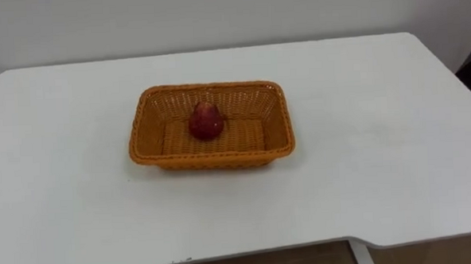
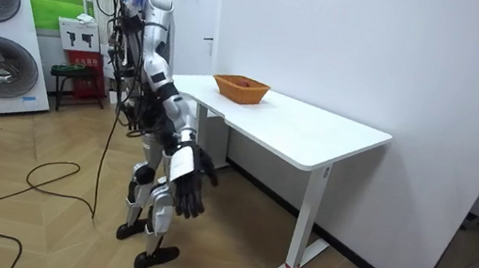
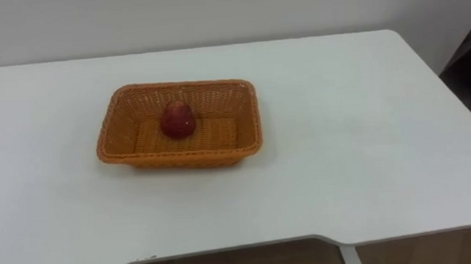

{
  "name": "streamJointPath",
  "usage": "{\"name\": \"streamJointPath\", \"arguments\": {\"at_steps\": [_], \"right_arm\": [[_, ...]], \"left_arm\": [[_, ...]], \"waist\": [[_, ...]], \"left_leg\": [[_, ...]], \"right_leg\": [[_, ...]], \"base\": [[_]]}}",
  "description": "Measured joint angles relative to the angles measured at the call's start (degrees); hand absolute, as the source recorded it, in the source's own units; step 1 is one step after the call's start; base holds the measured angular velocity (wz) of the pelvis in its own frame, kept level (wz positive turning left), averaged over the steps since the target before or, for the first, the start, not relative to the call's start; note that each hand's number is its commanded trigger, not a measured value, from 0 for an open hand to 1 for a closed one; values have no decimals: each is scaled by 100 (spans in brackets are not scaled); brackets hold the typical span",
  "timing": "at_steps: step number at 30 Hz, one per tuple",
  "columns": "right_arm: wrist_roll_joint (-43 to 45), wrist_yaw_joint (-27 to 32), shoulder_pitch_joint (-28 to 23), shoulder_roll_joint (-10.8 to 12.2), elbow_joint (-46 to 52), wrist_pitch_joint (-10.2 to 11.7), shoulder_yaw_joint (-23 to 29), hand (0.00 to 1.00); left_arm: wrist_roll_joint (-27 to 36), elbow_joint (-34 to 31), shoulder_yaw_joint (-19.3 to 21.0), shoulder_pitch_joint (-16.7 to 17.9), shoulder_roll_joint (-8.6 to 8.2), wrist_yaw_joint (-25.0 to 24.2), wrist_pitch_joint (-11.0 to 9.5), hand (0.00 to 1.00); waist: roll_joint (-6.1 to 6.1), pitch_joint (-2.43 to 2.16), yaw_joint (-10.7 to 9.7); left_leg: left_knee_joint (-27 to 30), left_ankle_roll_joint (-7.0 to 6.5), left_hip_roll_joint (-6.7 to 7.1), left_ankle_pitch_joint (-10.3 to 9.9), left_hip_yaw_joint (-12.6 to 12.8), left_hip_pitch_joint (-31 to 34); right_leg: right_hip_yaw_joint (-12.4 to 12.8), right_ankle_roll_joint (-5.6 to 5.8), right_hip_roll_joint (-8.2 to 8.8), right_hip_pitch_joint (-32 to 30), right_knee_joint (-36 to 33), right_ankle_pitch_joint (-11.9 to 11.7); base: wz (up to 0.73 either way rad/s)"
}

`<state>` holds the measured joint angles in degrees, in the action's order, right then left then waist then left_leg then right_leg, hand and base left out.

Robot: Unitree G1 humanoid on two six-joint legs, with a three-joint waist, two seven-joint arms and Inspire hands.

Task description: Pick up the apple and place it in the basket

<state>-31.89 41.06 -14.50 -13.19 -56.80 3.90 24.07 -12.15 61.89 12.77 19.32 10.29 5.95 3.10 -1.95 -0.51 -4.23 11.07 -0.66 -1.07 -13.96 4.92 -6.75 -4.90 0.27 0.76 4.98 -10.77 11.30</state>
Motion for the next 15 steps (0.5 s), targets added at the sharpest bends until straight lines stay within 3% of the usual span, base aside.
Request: {"name": "streamJointPath", "arguments": {"at_steps": [7, 11, 13, 15], "right_arm": [[559, -1784, -2, 25, -1367, -482, -1027, 0], [1088, -2523, 121, 105, -1639, -570, -1363, 0], [1439, -2867, 252, 147, -1691, -649, -1667, 0], [1665, -3069, 330, 219, -1687, -667, -1854, 0]], "left_arm": [[-110, 6, 4, 12, -33, -347, 193, 0], [-114, 6, -10, -85, -42, -488, 221, 0], [-147, 11, -205, -153, -59, -490, 253, 0], [-176, 52, -318, -231, -83, -486, 280, 0]], "waist": [[26, 26, 188], [74, 50, 297], [134, 84, 310], [160, 85, 313]], "left_leg": [[-46, -1, 5, -1, -19, -52], [-45, -1, 3, -1, -25, -52], [-48, -1, 11, -1, -29, -40], [-43, -1, 16, -1, -37, 6]], "right_leg": [[-30, 1, 0, 20, 12, -6], [-26, -2, -2, 15, 21, -8], [-61, -1, 7, 16, 19, -7], [-79, -1, 10, -4, 31, -7]], "base": [[-2], [0], [0], [5]]}}
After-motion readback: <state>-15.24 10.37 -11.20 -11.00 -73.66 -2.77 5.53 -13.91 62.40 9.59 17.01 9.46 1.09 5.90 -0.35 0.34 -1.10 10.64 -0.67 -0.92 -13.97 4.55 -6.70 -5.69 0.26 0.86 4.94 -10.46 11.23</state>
